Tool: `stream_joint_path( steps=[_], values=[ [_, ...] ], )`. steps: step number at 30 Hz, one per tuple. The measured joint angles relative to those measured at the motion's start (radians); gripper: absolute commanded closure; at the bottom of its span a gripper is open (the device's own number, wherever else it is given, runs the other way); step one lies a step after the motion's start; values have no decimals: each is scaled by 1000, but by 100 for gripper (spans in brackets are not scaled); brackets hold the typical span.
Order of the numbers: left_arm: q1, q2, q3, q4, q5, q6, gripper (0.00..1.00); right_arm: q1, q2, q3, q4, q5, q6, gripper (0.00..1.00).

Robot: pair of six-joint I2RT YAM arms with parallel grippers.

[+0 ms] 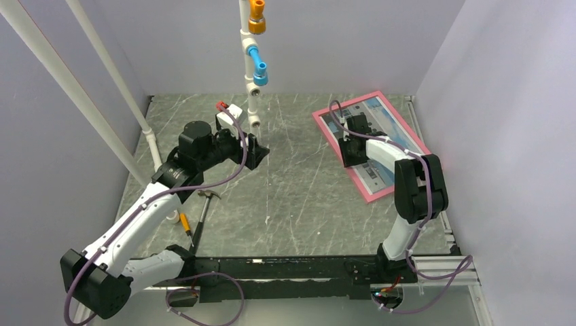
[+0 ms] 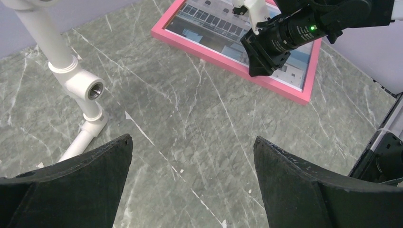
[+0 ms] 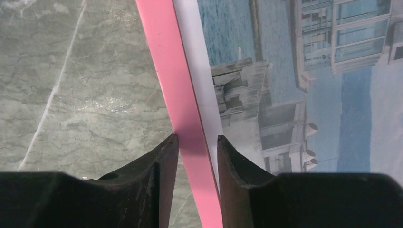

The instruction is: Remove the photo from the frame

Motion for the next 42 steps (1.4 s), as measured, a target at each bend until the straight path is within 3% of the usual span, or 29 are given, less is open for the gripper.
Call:
stream_joint_path(
  steps=[3, 8, 33, 42],
  values=[
    [0, 12, 0, 0, 7, 0, 0, 5, 5, 0, 1, -5, 2, 72],
    [0, 35, 0, 0, 24, -1, 1, 18, 12, 1, 3, -2, 1, 74],
    [0, 71, 0, -1, 29, -5, 1, 47, 40, 10, 11, 60, 0, 69],
    [0, 81, 2, -3, 33, -5, 1, 53, 41, 10, 12, 72, 1, 72]
  ],
)
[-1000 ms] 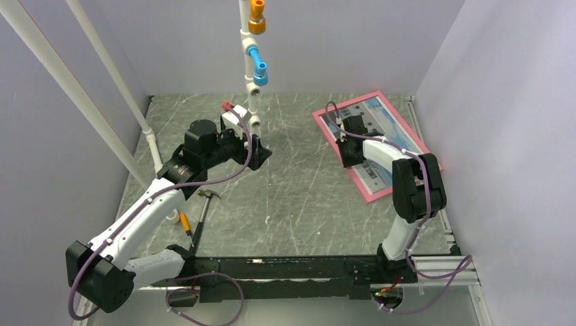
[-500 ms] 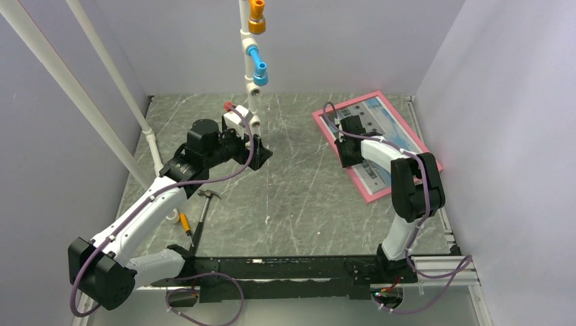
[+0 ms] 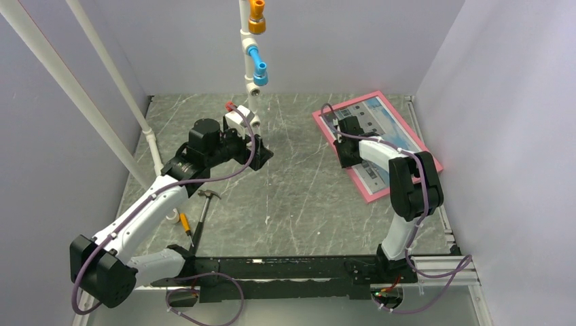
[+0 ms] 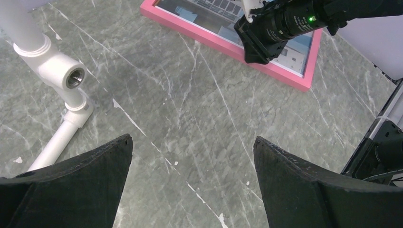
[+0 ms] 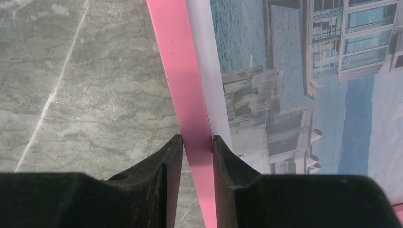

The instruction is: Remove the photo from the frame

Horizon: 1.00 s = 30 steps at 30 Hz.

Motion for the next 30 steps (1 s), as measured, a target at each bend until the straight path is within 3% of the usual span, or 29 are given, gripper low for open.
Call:
stream_joint_path(
  steps=[5, 9, 19, 30],
  values=[
    [0, 23, 3, -8, 6, -8, 1, 26, 3, -1, 4, 48, -6, 79],
    [-1, 37, 12, -27, 5, -19, 1, 43, 4, -7, 12, 81, -10, 100],
    [-1, 113, 29, -41, 14, -98, 7, 52, -36, -44, 30, 36, 40, 100],
    [0, 241, 28, 5, 111, -264, 11, 124, -239, -132, -9, -111, 222, 100]
  ],
)
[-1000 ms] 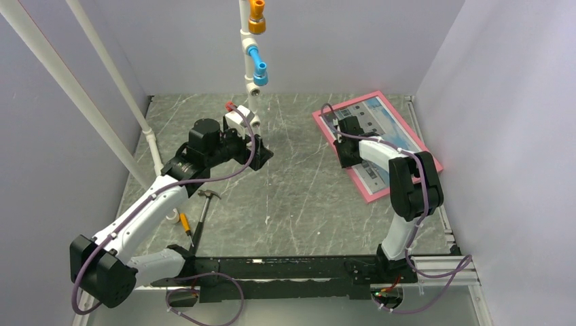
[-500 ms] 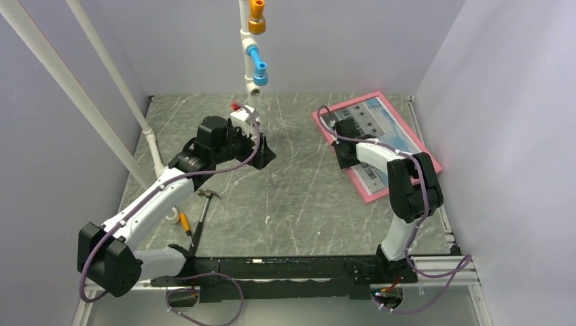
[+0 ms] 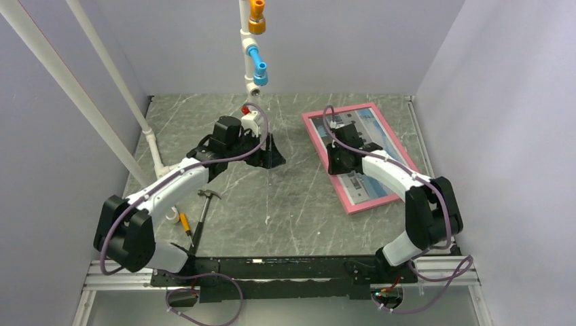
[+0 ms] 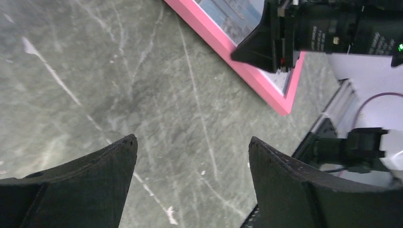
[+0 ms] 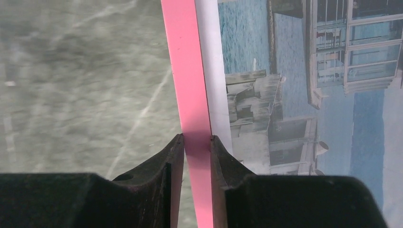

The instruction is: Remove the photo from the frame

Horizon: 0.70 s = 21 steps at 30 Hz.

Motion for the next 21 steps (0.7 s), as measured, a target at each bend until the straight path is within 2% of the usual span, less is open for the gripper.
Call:
stream_joint_path(
  steps=[12, 17, 19, 21],
  values=[
    [29, 192, -75, 192, 219, -245, 9, 120, -244, -87, 64, -105, 302, 100],
    [48, 255, -119, 274, 281, -344, 10, 165, -265, -97, 82, -80, 354, 98],
    [53, 261, -124, 281, 288, -363, 10, 177, -247, -94, 76, -58, 347, 68],
    [54, 261, -124, 284, 289, -367, 10, 183, -204, -79, 57, -31, 338, 57]
  ],
)
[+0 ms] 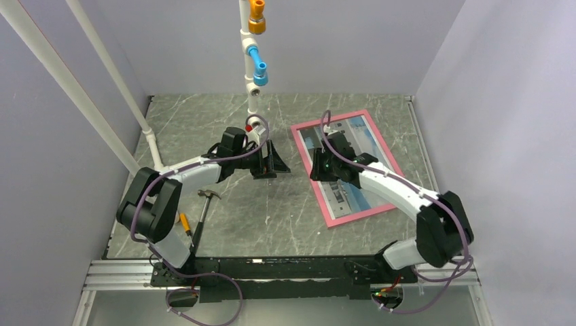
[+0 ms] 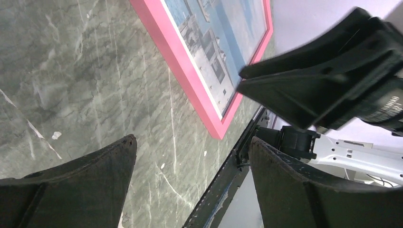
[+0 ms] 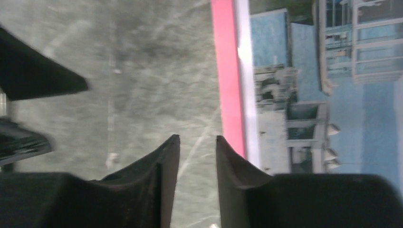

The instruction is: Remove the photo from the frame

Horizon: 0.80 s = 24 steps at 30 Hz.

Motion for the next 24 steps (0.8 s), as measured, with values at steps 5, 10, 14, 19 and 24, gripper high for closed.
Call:
stream_joint_path(
  steps=[5, 10, 14, 19, 24],
  values=[
    [0, -7, 12, -39, -11, 20, 10, 26, 139, 52, -101, 89, -38, 46],
    [0, -34, 25, -71, -24, 46, 10, 101, 244, 129, -177, 224, -65, 45],
    [0, -44, 37, -79, -25, 58, 11, 174, 287, 150, -208, 309, -74, 48],
    [0, -44, 38, -84, -24, 58, 11, 198, 311, 153, -215, 357, -90, 52],
    [0, -44, 38, -84, -24, 58, 11, 196, 311, 150, -203, 371, -108, 60]
  ],
)
